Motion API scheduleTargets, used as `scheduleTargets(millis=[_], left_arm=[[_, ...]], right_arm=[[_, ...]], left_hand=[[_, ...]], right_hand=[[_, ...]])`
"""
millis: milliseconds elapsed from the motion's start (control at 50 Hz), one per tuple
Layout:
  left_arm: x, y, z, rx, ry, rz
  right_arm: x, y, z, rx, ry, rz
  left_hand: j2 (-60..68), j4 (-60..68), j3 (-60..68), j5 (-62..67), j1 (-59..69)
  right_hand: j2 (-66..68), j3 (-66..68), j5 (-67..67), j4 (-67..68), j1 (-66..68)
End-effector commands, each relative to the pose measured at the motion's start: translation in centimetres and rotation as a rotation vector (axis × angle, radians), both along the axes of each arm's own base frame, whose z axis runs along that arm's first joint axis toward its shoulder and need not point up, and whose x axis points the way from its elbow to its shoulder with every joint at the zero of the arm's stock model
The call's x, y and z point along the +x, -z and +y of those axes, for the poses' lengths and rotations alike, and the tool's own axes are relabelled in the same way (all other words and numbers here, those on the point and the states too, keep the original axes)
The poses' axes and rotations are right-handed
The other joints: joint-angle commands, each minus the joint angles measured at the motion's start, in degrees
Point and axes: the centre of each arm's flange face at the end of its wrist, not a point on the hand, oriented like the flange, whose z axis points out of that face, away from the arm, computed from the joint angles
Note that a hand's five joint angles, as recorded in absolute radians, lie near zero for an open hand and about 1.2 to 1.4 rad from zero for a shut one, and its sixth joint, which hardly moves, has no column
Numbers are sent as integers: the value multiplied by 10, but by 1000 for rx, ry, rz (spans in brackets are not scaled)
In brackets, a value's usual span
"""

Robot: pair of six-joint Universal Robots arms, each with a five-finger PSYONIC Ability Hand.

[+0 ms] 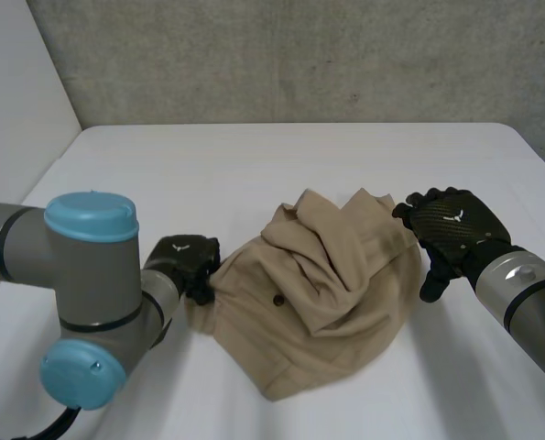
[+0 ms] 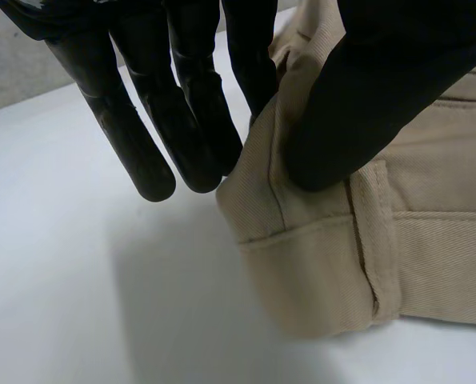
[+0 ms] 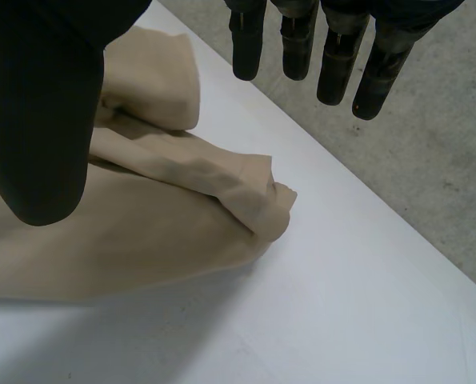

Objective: Fold the shorts.

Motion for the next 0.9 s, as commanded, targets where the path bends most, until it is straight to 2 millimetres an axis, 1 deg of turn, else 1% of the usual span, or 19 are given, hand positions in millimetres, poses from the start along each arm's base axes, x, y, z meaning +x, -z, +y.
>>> scheduleTargets(millis=[20,40,60,80,120,160,240,300,360,400,460,500,540,560,640,700,760,820,900], left_arm=[[17,-45,-44,-158,-150,35],[32,-77,-61,-258,-231,63],[41,-95,-69,-313,-268,76],[57,-129,-81,-421,-332,101],[63,-158,-87,-518,-355,136],[57,-186,-90,-621,-342,190],[31,-212,-76,-708,-257,266],[9,-211,-63,-710,-177,295],[-30,-200,-39,-699,-36,339],[-66,-181,-16,-668,93,364],[-95,-159,6,-629,210,374],[-117,-132,24,-574,312,360],[-128,-112,33,-532,366,337],[-135,-94,44,-495,415,314],[-143,-66,67,-451,500,244],[-142,-63,73,-474,519,201],[-136,-77,71,-531,503,175],[-120,-103,65,-577,457,180],[-78,-128,36,-615,299,156]], right_arm=[[-1,-2,-2,-9,4,-3],[-1,-2,-2,-9,4,-3],[-1,-2,-2,-10,4,-3],[0,-2,-1,-10,3,-3],[0,-2,-1,-10,1,-3],[1,-2,0,-8,-1,-3],[2,-1,3,-4,-4,-4],[1,0,3,-2,-1,-6],[0,-2,1,-11,7,-11],[-2,-3,-2,-26,24,-15],[-5,-4,-5,-42,51,-15],[-9,-6,-7,-54,74,-12],[-15,-8,-12,-71,123,-9],[-17,-9,-14,-78,139,-6],[-29,-15,-25,-117,206,-9],[-33,-17,-29,-127,221,-12],[-33,-19,-30,-131,218,-15],[-32,-19,-29,-134,212,-13],[-29,-24,-30,-148,191,-15]], left_hand=[[141,129,135,162,161],[141,129,135,162,161],[141,129,135,162,161],[141,129,135,162,161],[141,129,135,162,161],[141,129,135,162,161],[141,129,135,162,161],[141,129,135,162,161],[141,129,135,162,161],[141,129,135,162,161],[141,129,135,162,161],[141,129,135,162,161],[-24,-36,-30,-4,-4],[-195,-207,-201,-174,-175],[-438,-450,-444,-417,-418],[-543,-555,-549,-522,-523],[-547,-559,-553,-526,-527],[-547,-559,-553,-526,-527],[-547,-559,-553,-526,-527]], right_hand=[[-23,-21,-29,-31,-11],[-23,-21,-29,-31,-11],[-23,-21,-29,-31,-11],[-23,-21,-29,-31,-11],[-23,-21,-29,-31,-11],[-23,-21,-29,-31,-11],[-23,-21,-29,-31,-11],[-23,-21,-29,-31,-11],[-23,-21,-29,-31,-11],[-23,-21,-29,-31,-11],[-23,-21,-29,-31,-11],[-23,-21,-29,-31,-11],[-23,-21,-29,-31,-11],[-23,-21,-29,-31,-11],[-23,-21,-29,-31,-11],[-23,-21,-29,-31,-11],[-23,-21,-29,-31,-11],[-23,-21,-29,-31,-11],[-23,-21,-29,-31,-11]])
